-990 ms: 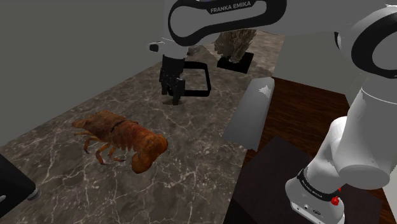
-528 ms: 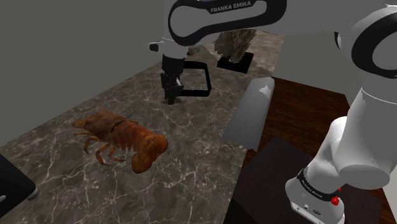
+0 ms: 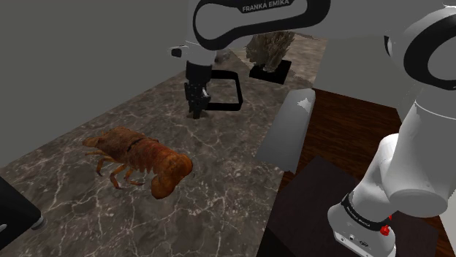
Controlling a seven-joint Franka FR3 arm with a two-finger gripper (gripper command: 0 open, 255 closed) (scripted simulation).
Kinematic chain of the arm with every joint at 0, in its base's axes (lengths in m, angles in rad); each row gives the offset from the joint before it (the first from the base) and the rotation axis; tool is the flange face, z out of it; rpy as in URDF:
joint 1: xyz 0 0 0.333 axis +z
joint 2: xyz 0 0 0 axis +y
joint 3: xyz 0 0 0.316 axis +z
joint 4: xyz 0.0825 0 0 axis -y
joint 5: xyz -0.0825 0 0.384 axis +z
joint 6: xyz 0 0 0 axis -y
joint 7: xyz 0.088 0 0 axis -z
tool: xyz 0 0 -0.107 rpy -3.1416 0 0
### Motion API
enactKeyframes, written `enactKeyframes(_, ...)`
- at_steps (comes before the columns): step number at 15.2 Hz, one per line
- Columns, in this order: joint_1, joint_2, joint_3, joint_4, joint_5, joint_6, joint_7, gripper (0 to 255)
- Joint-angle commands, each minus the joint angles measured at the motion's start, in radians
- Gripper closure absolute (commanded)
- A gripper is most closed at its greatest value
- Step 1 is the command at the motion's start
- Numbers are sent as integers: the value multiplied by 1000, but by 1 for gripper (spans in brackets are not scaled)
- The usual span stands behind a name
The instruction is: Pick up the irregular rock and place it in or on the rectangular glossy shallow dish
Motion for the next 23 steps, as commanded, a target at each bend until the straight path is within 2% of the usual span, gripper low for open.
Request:
enactKeyframes(1, -1, -3, 0, 21, -2, -24, 5, 255)
enactKeyframes(21, -4, 32, -2, 332, -14, -294, 63, 255)
enactKeyframes(23, -31, 53, -19, 361, -10, -312, 22, 255)
